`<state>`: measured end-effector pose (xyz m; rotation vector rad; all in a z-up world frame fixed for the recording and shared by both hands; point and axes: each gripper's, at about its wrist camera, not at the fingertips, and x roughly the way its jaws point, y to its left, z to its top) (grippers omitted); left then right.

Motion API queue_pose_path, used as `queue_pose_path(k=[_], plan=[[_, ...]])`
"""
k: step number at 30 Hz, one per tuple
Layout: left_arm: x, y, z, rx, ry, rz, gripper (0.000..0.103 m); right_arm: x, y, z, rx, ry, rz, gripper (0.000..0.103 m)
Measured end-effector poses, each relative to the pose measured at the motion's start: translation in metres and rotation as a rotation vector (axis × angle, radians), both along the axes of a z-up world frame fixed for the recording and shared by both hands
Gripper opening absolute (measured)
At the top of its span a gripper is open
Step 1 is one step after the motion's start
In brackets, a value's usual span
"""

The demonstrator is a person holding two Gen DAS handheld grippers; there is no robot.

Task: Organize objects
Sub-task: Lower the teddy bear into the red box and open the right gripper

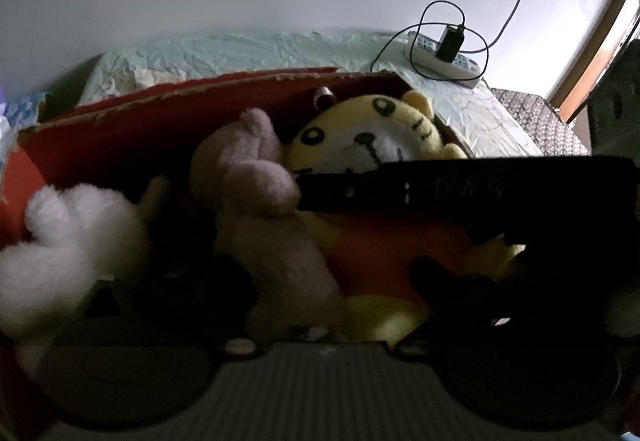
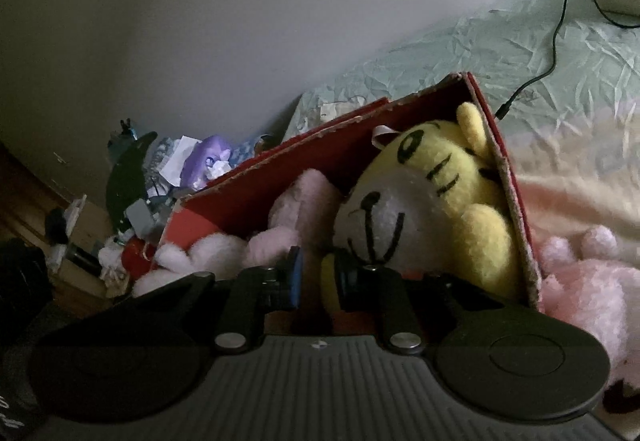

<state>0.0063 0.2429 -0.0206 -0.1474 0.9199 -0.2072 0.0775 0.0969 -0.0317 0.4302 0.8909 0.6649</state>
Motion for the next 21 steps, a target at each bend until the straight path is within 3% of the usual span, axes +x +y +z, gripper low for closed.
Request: queue_pose_path(k=[21], plan=[[0.008, -0.016, 0.001, 0.073, 0.038, 0.006, 0.103, -0.019, -0.004, 0.004, -0.101, -0.132, 0.049, 0.017]])
